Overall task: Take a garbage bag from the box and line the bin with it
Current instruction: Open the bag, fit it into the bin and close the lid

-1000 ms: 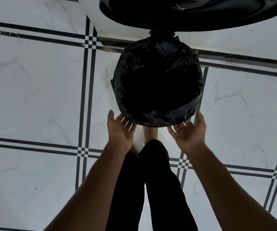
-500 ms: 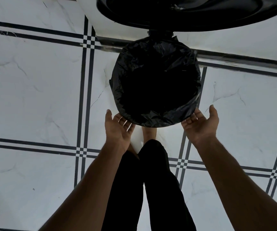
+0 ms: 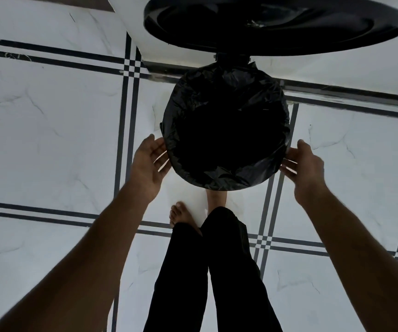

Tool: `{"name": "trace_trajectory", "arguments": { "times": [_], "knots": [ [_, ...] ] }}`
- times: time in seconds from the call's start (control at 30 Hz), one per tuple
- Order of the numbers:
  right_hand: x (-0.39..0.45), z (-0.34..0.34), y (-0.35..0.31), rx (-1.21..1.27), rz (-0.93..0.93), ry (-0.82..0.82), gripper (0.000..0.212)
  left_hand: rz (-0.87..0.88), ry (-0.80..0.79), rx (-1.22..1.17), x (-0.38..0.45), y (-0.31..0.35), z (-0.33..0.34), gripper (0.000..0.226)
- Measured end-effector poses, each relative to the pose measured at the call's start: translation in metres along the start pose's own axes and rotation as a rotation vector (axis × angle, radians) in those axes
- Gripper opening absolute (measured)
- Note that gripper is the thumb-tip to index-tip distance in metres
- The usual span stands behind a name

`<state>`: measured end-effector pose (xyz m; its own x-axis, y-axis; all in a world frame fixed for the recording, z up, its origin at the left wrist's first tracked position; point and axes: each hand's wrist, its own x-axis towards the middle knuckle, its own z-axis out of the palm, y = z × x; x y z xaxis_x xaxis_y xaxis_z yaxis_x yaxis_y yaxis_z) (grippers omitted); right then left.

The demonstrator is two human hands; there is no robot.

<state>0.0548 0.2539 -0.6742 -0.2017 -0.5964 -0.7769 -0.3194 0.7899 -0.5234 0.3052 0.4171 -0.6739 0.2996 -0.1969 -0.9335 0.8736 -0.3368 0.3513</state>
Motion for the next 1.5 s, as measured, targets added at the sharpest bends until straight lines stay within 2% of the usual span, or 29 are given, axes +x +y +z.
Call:
{"name": "trace_trajectory", "arguments": {
  "times": [0.03, 0.1, 0.17, 0.2, 0.23, 0.3, 0.37, 0.43, 0.5, 0.63, 0.7, 0.77, 0.87, 0.97, 1.1, 1.23, 1.43, 1.5],
  "knots": [
    [0.003, 0.0, -0.003, -0.056, -0.063, 0.063, 0.028, 0.014, 0.019, 0.051, 0.0, 0.002, 0.001, 0.029],
    [0.011, 0.001, -0.012, -0.143, -0.213, 0.138, 0.022, 0.164, 0.185, 0.199, 0.004, 0.007, 0.002, 0.02],
    [0.019, 0.006, -0.026, -0.19, -0.332, 0.06, 0.024, 0.454, 0.383, 0.422, 0.006, 0.013, 0.005, 0.014],
    [0.024, 0.01, -0.034, -0.21, -0.38, -0.012, 0.026, 0.591, 0.419, 0.518, 0.005, 0.018, 0.01, 0.016],
    [0.026, 0.014, -0.041, -0.247, -0.422, -0.081, 0.029, 0.693, 0.405, 0.588, 0.005, 0.024, 0.016, 0.02],
    [0.031, 0.024, -0.056, -0.342, -0.495, -0.184, 0.033, 0.794, 0.262, 0.667, 0.01, 0.035, 0.033, 0.025],
    [0.037, 0.033, -0.064, -0.403, -0.525, -0.239, 0.034, 0.766, 0.094, 0.732, 0.02, 0.047, 0.055, 0.025],
    [0.044, 0.04, -0.07, -0.404, -0.483, -0.248, 0.036, 0.699, 0.011, 0.778, 0.033, 0.058, 0.071, 0.017],
    [0.051, 0.044, -0.075, -0.397, -0.44, -0.276, 0.036, 0.622, 0.007, 0.798, 0.045, 0.067, 0.079, 0.019],
    [0.056, 0.051, -0.081, -0.432, -0.426, -0.293, 0.05, 0.551, -0.059, 0.903, 0.058, 0.08, 0.074, 0.03],
    [0.056, 0.055, -0.083, -0.447, -0.432, -0.308, 0.047, 0.486, -0.083, 0.869, 0.061, 0.085, 0.072, 0.036],
    [0.056, 0.06, -0.086, -0.438, -0.426, -0.312, 0.045, 0.418, -0.038, 0.835, 0.065, 0.087, 0.072, 0.042],
    [0.055, 0.07, -0.093, -0.345, -0.43, -0.33, 0.031, 0.474, 0.0, 0.885, 0.064, 0.085, 0.082, 0.038],
    [0.054, 0.081, -0.105, -0.279, -0.436, -0.394, 0.018, 0.549, -0.084, 0.799, 0.063, 0.086, 0.093, 0.037],
    [0.06, 0.087, -0.116, -0.299, -0.387, -0.446, 0.022, 0.546, -0.24, 1.014, 0.062, 0.096, 0.109, 0.038],
    [0.061, 0.087, -0.116, -0.284, -0.352, -0.473, 0.018, 0.484, -0.166, 1.094, 0.067, 0.105, 0.117, 0.039],
    [0.059, 0.084, -0.114, -0.351, -0.405, -0.425, 0.028, 0.512, -0.132, 1.128, 0.067, 0.106, 0.112, 0.052],
    [0.06, 0.078, -0.113, -0.365, -0.43, -0.402, 0.036, 0.519, -0.141, 1.067, 0.066, 0.107, 0.106, 0.058]
  ]
}}
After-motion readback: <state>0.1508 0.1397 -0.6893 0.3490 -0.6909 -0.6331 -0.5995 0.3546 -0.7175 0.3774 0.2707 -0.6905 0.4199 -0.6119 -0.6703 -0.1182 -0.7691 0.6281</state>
